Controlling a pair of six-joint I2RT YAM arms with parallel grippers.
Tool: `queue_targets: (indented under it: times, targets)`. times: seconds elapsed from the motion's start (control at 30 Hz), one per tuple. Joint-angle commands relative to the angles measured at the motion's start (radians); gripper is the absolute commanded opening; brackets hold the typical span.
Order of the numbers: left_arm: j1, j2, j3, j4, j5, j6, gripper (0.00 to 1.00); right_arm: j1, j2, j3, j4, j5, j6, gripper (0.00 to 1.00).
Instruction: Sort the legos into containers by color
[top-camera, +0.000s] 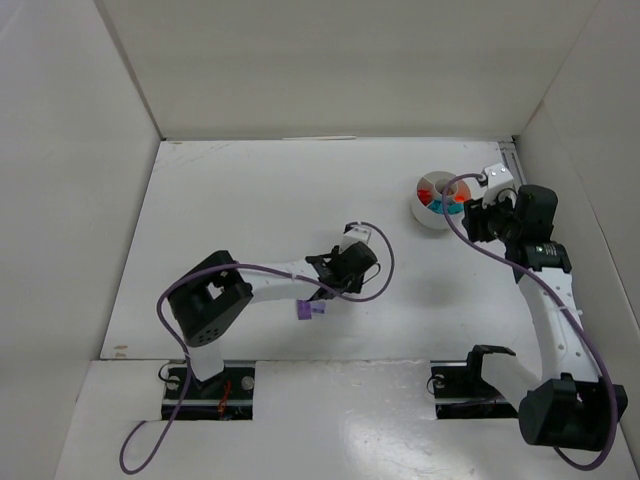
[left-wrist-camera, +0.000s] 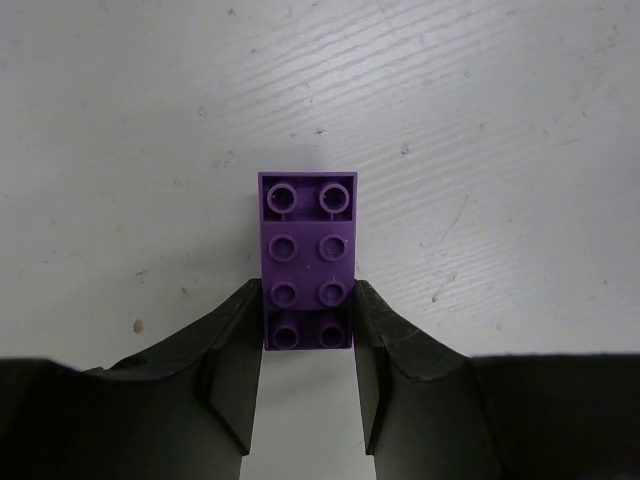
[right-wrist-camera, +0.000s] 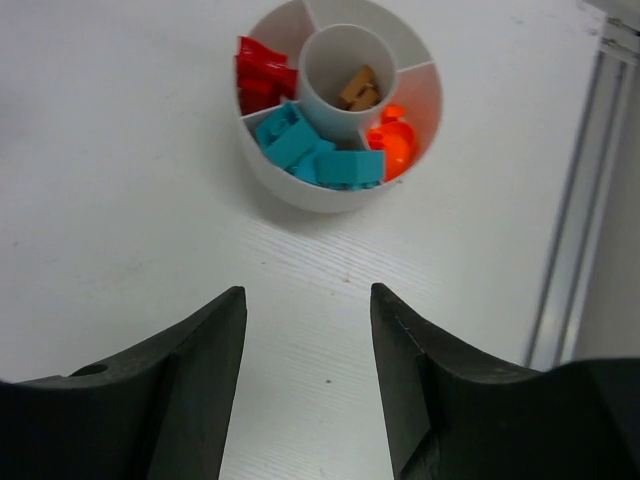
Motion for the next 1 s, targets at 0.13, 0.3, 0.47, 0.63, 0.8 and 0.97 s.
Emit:
queue_targets:
  times: [0.13, 0.3, 0.47, 0.63, 0.8, 0.97]
  targets:
    - [-0.061, -0.297, -0.198, 0.324, -0.028, 0.309, 0.13, -0.005, -0.001, -0.033, -0.001, -0.511, -0.002, 0.63]
    - [-0.070, -0.455, -0.289, 0.449, 0.056, 0.477, 0.15, 0.029, 0.042, -0.033, 0.047, -0.841, 0.036, 0.71]
    - [-0.080, -0.502, -0.332, 0.513, 0.099, 0.536, 0.15, 0.164, 0.022, -0.024, 0.094, -0.760, 0.136, 0.87]
    - [-0.089, -0.537, -0.341, 0.550, 0.122, 0.561, 0.15, 0.319, 0.036, -0.036, 0.248, -0.700, 0.291, 0.96]
    - [-0.109, -0.587, -0.360, 0.579, 0.122, 0.570, 0.15, 0.417, 0.108, -0.005, 0.258, -0.619, 0.324, 0.96]
    - [-0.109, -0.611, -0.380, 0.612, 0.113, 0.579, 0.15, 0.481, 0.160, -0.005, 0.313, -0.570, 0.374, 0.95]
